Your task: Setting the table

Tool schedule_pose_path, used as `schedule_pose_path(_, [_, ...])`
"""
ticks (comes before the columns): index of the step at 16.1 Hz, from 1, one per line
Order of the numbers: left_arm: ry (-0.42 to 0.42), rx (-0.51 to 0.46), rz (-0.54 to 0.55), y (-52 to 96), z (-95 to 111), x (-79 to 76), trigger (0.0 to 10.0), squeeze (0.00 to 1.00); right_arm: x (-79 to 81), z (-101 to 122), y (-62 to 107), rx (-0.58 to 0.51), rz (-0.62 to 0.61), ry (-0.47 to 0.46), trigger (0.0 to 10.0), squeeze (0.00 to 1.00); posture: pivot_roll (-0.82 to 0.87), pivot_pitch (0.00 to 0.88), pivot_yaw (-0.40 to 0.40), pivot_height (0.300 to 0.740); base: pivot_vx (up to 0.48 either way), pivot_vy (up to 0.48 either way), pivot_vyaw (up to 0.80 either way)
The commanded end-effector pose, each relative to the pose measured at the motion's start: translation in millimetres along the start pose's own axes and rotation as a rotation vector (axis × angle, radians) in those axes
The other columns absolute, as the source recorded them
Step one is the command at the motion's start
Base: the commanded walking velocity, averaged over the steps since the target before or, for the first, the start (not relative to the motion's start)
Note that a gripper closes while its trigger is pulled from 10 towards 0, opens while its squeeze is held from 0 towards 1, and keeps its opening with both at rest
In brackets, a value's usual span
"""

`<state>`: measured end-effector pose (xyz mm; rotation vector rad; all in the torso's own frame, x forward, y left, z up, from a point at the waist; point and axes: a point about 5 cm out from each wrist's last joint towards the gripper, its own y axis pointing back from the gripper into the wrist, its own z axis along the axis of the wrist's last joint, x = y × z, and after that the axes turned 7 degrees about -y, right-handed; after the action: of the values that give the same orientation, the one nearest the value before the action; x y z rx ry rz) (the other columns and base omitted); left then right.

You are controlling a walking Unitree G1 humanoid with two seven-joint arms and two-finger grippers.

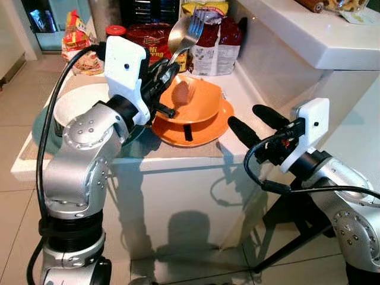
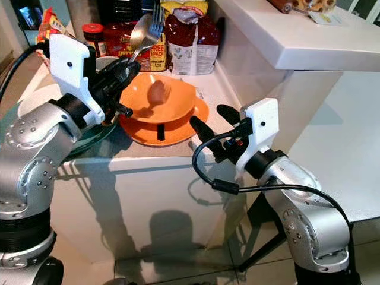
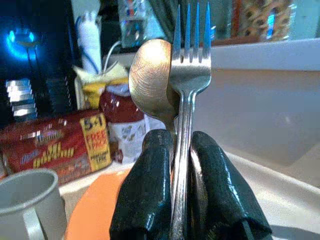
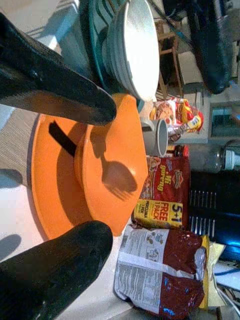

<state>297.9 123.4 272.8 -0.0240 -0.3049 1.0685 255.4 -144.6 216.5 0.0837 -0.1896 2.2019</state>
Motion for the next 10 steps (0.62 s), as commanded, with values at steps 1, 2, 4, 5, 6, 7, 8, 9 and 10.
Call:
schedule_pose_path(1, [0.028,0.019,0.010,-3.3,0,-0.9,10.0,0.00,-4.0,2,2.0,-0.007,-0.023,-0.010,10.0,0.00,-0.02,0.000,-0.036,0.740,0.000,0.000,0.00])
schedule_pose_path(2, [0.099,0.025,0.000,-5.3,0,-4.7,10.0,0.00,-3.6,1,3.5,0.004,-0.017,-0.019,10.0,0.00,-0.02,0.000,-0.036,0.740,0.000,0.000,0.00])
schedule_pose_path(4, [0.321,-0.034,-0.067,-7.0,7,-11.9,10.0,0.00,-4.7,-1,10.4,0.034,0.007,-0.020,10.0,0.00,-0.02,0.000,-0.042,0.740,0.000,0.000,0.00])
schedule_pose_path(5, [0.441,-0.068,-0.121,-6.5,10,-14.9,10.0,0.00,-7.9,-1,12.6,0.044,-0.003,-0.013,10.0,0.00,-0.02,0.000,-0.042,0.740,0.000,0.000,0.00])
schedule_pose_path(6, [0.459,-0.071,-0.127,-6.3,10,-15.4,10.0,0.00,-9.3,0,13.5,0.044,-0.007,-0.010,10.0,0.00,-0.02,0.000,-0.042,0.740,0.000,0.000,0.00])
schedule_pose_path(7, [0.407,-0.050,-0.111,-5.7,7,-15.6,10.0,0.00,-10.9,2,14.8,0.040,-0.016,-0.004,10.0,0.00,-0.03,0.000,-0.040,0.740,0.000,0.000,0.00])
schedule_pose_path(8, [0.306,0.007,-0.058,-5.3,0,-13.8,10.0,0.00,-11.5,2,16.2,0.034,-0.027,-0.003,10.0,0.00,-0.03,0.000,-0.042,0.740,0.000,0.000,0.00])
schedule_pose_path(9, [0.138,0.059,0.007,-3.6,-8,-9.7,10.0,0.00,-8.5,1,18.1,0.023,-0.035,-0.009,10.0,0.00,-0.03,0.000,-0.045,0.740,0.000,0.000,0.00])
schedule_pose_path(10, [0.090,0.071,0.017,-2.0,-11,-8.9,10.0,0.00,-7.0,1,19.2,0.015,-0.041,-0.011,10.0,0.00,-0.02,0.000,-0.047,0.740,0.000,0.000,0.00])
